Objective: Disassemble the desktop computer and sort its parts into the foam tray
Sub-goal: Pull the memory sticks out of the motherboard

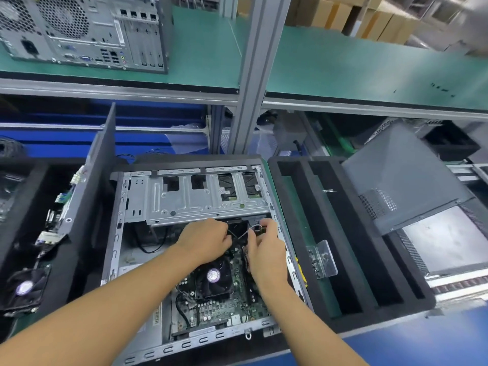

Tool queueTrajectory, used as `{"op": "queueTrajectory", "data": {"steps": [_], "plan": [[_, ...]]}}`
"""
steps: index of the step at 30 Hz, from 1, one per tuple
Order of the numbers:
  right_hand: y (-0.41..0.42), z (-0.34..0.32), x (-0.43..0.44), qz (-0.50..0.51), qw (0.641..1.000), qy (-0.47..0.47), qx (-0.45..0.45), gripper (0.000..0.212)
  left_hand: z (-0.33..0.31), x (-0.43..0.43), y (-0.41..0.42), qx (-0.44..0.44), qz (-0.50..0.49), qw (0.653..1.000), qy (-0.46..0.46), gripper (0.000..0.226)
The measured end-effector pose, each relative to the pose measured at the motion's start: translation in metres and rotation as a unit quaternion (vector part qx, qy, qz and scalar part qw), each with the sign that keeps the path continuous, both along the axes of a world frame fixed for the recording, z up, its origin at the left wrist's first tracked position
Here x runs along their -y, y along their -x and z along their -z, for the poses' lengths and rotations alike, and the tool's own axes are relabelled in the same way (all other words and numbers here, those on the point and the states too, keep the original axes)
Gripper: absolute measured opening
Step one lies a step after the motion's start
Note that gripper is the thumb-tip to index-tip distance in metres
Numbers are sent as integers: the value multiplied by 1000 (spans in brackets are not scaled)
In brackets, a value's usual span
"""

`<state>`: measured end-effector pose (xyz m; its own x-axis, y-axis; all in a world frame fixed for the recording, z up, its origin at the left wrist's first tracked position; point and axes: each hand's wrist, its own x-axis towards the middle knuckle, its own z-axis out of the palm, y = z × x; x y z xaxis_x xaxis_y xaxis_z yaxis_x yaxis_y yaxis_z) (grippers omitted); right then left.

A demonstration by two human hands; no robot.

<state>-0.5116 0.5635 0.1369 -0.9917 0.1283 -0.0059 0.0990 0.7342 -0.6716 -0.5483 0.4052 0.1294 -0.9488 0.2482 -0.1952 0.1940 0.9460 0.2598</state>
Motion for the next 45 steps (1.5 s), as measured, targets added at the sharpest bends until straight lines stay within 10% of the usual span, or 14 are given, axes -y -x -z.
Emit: {"op": "queueTrajectory", "data": {"steps": [16,21,29,45], "plan": [[-1,0,-8,-153,943,-293,27,18,0,17,-25,53,-25,989,-134,26],[-10,-5,1,-236,964,-117,-40,6,-10,31,-32,68,-45,982,-168,24],[-24,-44,74,-297,900,276,158,14,-37,75,-78,-51,-150,936,-314,16],[-210,-50,323,-555,749,216,290,16,-38,291,-366,-133,-437,833,-312,32]]}}
